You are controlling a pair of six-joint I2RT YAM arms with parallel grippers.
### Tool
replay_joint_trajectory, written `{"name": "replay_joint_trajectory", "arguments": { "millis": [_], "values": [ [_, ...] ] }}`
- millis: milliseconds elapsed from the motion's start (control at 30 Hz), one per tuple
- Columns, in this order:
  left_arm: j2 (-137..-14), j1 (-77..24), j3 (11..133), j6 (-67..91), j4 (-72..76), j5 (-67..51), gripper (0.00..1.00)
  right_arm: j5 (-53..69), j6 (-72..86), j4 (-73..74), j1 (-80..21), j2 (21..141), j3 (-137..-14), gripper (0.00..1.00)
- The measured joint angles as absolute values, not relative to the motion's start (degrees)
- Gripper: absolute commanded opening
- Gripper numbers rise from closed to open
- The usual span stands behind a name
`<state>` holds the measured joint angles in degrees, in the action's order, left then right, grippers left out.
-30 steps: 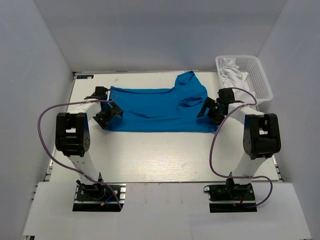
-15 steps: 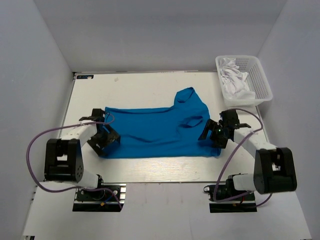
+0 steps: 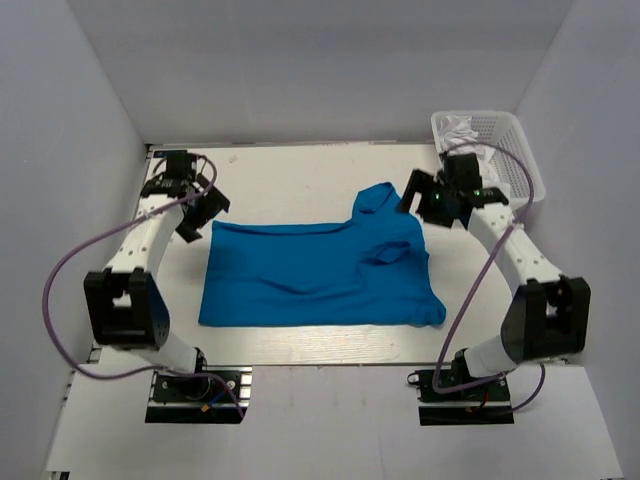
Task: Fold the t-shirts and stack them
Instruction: Grap the side of the flattened tshirt furthest away from the robot with both arms
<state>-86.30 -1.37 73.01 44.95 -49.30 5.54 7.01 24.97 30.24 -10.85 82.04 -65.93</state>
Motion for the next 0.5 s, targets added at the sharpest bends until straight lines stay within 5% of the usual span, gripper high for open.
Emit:
{"name": "replay_joint_trajectory", "arguments": {
  "millis": [300,500],
  "values": [
    [-112.16,-1.19,88.51,43.86,-47.53,9.26,0.86,-0.82,21.34,32.64,-11.33,107.46,-96.44,0.90],
    [-118.08,-1.19,91.35,43.38,-49.04,11.55,0.72,-6.55,16.91,34.87,-12.95,125.25,-118.48,0.90]
  ]
}}
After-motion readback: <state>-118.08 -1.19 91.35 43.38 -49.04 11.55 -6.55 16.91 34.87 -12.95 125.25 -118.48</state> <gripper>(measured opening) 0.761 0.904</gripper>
